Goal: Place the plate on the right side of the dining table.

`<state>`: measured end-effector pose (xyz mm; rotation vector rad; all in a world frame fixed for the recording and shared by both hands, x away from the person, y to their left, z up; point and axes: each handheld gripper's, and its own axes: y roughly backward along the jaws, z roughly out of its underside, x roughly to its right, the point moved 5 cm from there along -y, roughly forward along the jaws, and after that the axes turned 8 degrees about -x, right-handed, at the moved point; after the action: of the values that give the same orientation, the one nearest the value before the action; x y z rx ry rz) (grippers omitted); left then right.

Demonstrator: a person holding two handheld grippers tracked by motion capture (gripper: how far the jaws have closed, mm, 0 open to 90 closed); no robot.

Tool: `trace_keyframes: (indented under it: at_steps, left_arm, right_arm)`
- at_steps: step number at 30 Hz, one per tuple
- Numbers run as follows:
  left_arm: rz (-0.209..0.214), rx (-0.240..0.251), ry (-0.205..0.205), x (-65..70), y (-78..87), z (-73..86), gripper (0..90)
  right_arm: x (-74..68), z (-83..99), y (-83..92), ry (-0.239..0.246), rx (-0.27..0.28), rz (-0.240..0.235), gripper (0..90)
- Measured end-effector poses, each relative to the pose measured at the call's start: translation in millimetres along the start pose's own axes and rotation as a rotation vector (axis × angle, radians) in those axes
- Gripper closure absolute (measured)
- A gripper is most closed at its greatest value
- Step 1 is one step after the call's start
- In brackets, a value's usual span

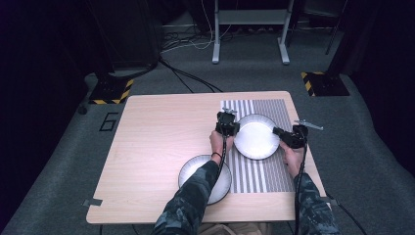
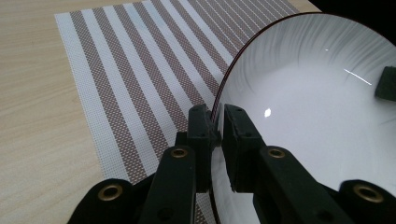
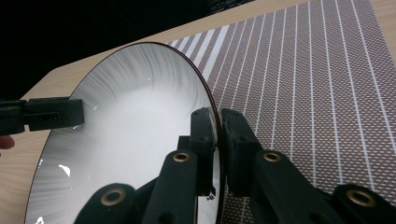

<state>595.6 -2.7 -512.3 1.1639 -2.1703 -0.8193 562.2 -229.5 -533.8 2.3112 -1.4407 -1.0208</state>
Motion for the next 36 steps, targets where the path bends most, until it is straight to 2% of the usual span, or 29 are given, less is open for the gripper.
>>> trace_keyframes:
  at_steps: [2,9,13,20,23,24,31,36]
  left_arm:
    - [-0.002,-0.004,0.022,-1.7,-3.7,-0.4,81.0]
    - [-0.02,-0.012,0.041,-2.7,-11.6,-0.9,80.2]
    - [-0.021,-0.01,0.075,-3.4,-15.4,-0.4,79.9]
    - [-0.038,-0.025,0.081,-3.9,-19.6,-0.7,80.0]
    - [-0.037,-0.026,0.1,-5.1,-21.7,0.1,80.0]
    - [-0.043,-0.032,0.091,-5.8,-22.7,-0.1,80.0]
    - [-0.054,-0.031,0.12,-6.4,-25.9,-0.4,81.0]
    - [-0.06,-0.037,0.117,-6.0,-27.8,-1.3,81.3]
  right_arm:
    - [1.7,0.2,-1.5,0.0,0.004,0.003,84.4]
    - [5.1,2.2,-5.2,-0.022,-0.007,0.01,84.7]
    - [5.3,2.3,-6.3,-0.023,-0.01,0.019,84.9]
    - [7.2,0.7,-10.0,-0.035,-0.03,0.039,84.8]
    - [7.3,-0.2,-11.2,-0.034,-0.033,0.045,84.9]
    - [6.8,-0.6,-12.3,-0.036,-0.041,0.06,84.7]
    - [5.8,-1.4,-15.4,-0.048,-0.052,0.085,84.5]
    - [8.8,0.7,-17.4,-0.068,-0.064,0.085,84.3]
